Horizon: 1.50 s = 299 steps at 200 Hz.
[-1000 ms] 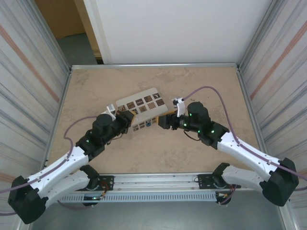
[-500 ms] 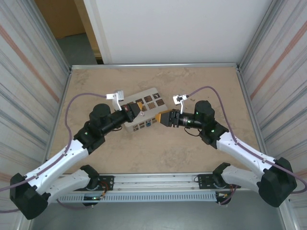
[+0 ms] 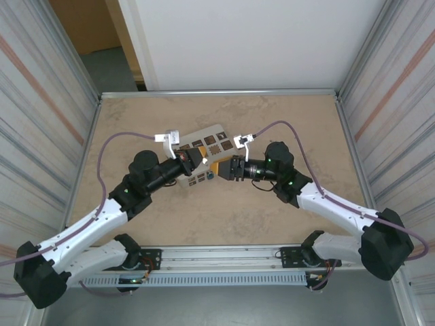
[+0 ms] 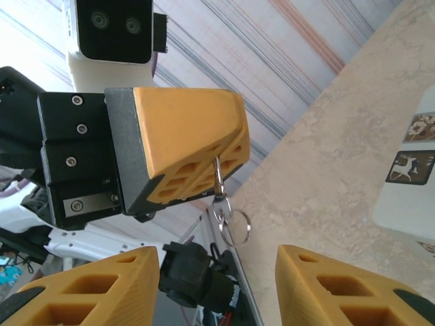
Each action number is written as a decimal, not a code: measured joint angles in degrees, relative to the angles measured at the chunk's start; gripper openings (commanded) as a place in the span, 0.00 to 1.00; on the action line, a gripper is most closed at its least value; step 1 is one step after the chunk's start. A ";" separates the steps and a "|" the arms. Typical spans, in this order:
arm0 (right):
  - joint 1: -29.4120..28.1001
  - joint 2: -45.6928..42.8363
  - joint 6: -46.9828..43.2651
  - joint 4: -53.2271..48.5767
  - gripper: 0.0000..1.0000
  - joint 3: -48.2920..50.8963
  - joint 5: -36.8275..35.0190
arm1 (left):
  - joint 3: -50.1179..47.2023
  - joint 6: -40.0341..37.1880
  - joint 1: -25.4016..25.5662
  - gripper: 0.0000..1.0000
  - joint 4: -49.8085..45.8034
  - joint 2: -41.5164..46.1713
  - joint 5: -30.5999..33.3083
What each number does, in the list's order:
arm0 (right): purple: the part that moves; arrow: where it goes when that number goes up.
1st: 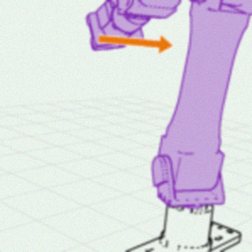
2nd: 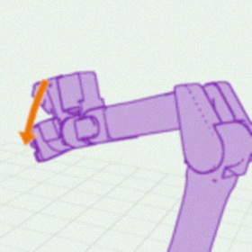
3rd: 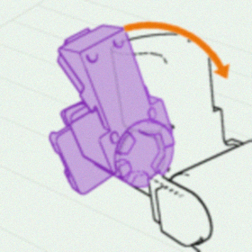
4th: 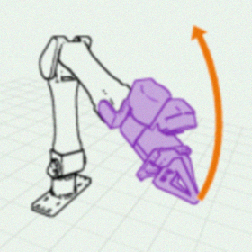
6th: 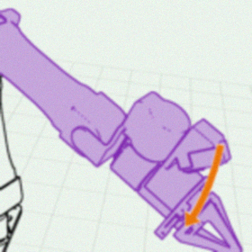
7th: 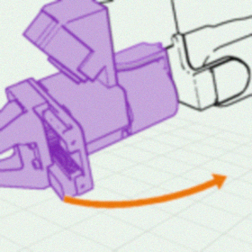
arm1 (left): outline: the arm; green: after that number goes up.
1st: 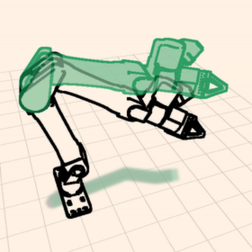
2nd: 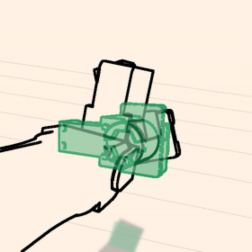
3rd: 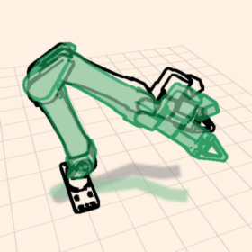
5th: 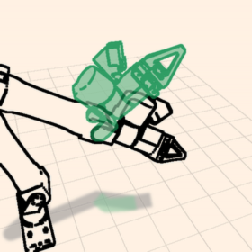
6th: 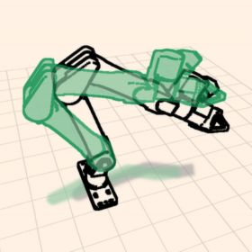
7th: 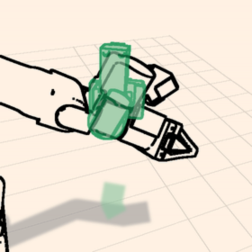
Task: Unlock the padlock with the key
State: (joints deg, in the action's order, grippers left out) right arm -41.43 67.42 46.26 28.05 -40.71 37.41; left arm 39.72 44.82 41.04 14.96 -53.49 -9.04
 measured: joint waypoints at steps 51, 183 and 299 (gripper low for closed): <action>-0.24 2.25 1.05 0.79 0.39 -2.01 -0.02 | -0.02 -0.02 0.35 0.00 0.85 -0.31 0.00; -0.35 4.52 2.69 1.38 0.24 -2.69 -0.09 | -0.15 0.02 0.35 0.00 2.12 -1.05 -0.02; -0.35 4.66 2.99 1.03 0.00 -2.69 -0.44 | -1.60 0.04 0.35 0.08 2.91 -0.52 0.48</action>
State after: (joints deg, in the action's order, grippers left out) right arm -41.78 72.07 49.25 29.08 -43.40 36.97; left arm 38.13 44.86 41.39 17.87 -54.02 -8.56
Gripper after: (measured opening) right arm 0.060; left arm 0.065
